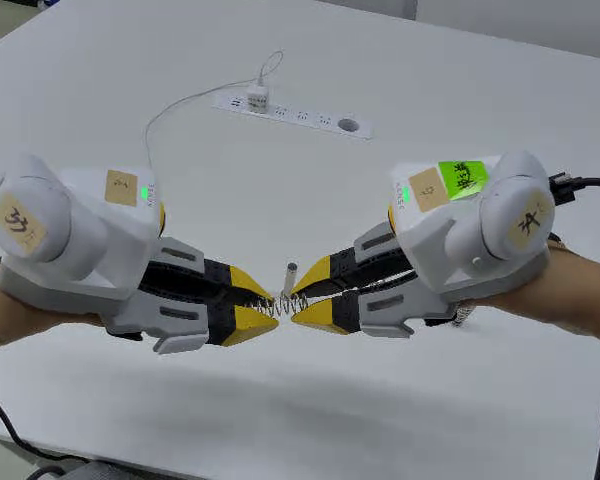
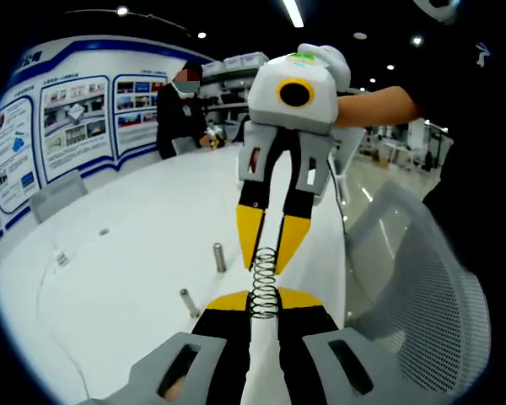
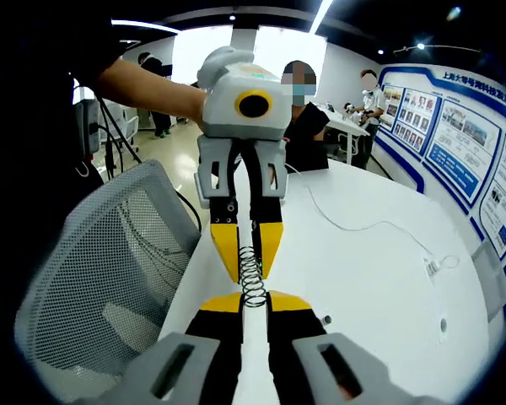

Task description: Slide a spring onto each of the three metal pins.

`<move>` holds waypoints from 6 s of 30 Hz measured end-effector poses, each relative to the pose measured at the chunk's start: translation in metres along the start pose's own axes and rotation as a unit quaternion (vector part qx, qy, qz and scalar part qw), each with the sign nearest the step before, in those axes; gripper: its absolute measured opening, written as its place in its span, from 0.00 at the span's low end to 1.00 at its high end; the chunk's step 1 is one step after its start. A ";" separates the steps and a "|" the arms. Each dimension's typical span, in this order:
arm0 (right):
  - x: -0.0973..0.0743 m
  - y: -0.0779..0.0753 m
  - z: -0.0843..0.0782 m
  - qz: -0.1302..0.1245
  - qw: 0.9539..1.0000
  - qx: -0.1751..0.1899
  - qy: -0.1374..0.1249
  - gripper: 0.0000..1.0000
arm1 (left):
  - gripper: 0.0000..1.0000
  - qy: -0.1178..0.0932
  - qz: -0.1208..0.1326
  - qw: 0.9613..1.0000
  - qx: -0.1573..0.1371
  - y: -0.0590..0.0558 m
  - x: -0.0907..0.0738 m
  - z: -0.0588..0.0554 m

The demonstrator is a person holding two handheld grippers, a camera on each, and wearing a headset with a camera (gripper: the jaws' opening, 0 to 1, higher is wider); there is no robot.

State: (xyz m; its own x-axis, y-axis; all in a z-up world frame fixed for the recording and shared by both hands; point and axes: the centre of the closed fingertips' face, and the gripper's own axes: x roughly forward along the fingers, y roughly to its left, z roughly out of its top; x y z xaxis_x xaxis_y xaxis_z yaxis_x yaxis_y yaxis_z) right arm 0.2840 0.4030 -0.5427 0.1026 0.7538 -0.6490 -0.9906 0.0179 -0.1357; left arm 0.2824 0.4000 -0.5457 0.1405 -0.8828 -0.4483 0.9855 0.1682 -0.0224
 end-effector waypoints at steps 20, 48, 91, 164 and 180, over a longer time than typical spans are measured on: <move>-0.003 -0.002 0.019 0.007 0.998 0.037 -0.048 0.11 | 0.11 -0.007 0.008 1.000 0.005 0.003 0.001 -0.001; -0.002 -0.011 0.046 -0.009 0.988 0.103 -0.118 0.10 | 0.12 -0.043 0.028 0.998 -0.024 0.013 0.003 0.004; 0.018 -0.098 -0.030 -0.125 0.980 0.157 -0.016 0.11 | 1.00 -0.057 0.160 0.980 -0.100 0.066 -0.042 -0.018; 0.003 -0.101 -0.054 -0.176 0.967 0.181 -0.029 0.27 | 1.00 -0.053 0.150 0.983 -0.090 0.065 -0.041 0.001; -0.084 -0.081 -0.067 -0.253 0.935 0.229 -0.095 0.38 | 1.00 -0.062 0.166 0.981 -0.083 0.061 -0.043 0.025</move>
State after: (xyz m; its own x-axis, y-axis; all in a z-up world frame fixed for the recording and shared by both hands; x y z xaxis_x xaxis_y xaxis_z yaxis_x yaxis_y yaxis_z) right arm 0.3612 0.2944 -0.5270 0.5939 0.6755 -0.4370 -0.7592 0.6503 -0.0265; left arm 0.3388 0.4372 -0.5057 0.4718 -0.8118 -0.3441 0.8558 0.5155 -0.0427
